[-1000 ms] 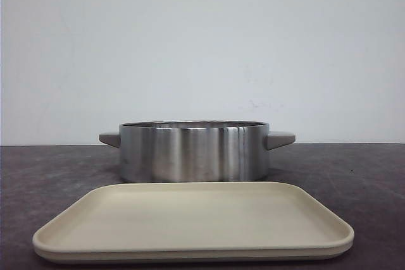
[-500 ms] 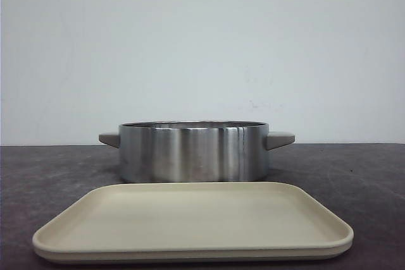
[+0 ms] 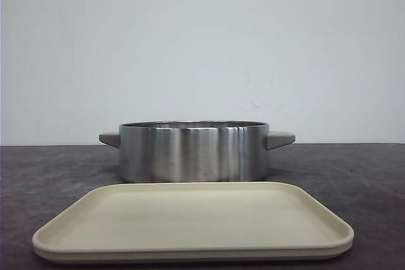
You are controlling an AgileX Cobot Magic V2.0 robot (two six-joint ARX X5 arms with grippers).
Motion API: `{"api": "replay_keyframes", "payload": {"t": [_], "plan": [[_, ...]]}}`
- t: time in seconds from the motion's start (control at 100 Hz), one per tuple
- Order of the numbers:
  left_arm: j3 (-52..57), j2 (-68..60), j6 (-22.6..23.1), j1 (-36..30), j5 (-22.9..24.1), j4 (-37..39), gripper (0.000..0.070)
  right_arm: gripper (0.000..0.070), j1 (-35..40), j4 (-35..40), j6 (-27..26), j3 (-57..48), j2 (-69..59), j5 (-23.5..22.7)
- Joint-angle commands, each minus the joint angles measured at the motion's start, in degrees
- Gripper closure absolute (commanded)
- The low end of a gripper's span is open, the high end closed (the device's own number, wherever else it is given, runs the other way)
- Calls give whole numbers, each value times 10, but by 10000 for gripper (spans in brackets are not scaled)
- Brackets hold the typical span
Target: Steam buns
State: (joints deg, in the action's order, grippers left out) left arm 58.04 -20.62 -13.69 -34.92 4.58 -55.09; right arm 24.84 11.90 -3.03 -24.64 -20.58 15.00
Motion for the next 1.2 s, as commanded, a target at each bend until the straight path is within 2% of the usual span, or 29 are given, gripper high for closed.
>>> {"api": "replay_keyframes", "payload": {"t": [0.0,0.11,0.38,0.6,1.19], "plan": [[7,0,-3,-4,2,7,684,683,-17,-37,7,45,34,0],[7,0,-3,-4,2,7,684,683,-53,-77,7,126,92,-7],[7,0,-3,-4,2,7,684,683,-109,-77,7,240,207,-51],[7,0,-3,-4,1,7,684,683,-113,-24,8,240,204,-40],[7,0,-3,-4,1,7,684,683,-112,-28,11,240,204,-31]]}}
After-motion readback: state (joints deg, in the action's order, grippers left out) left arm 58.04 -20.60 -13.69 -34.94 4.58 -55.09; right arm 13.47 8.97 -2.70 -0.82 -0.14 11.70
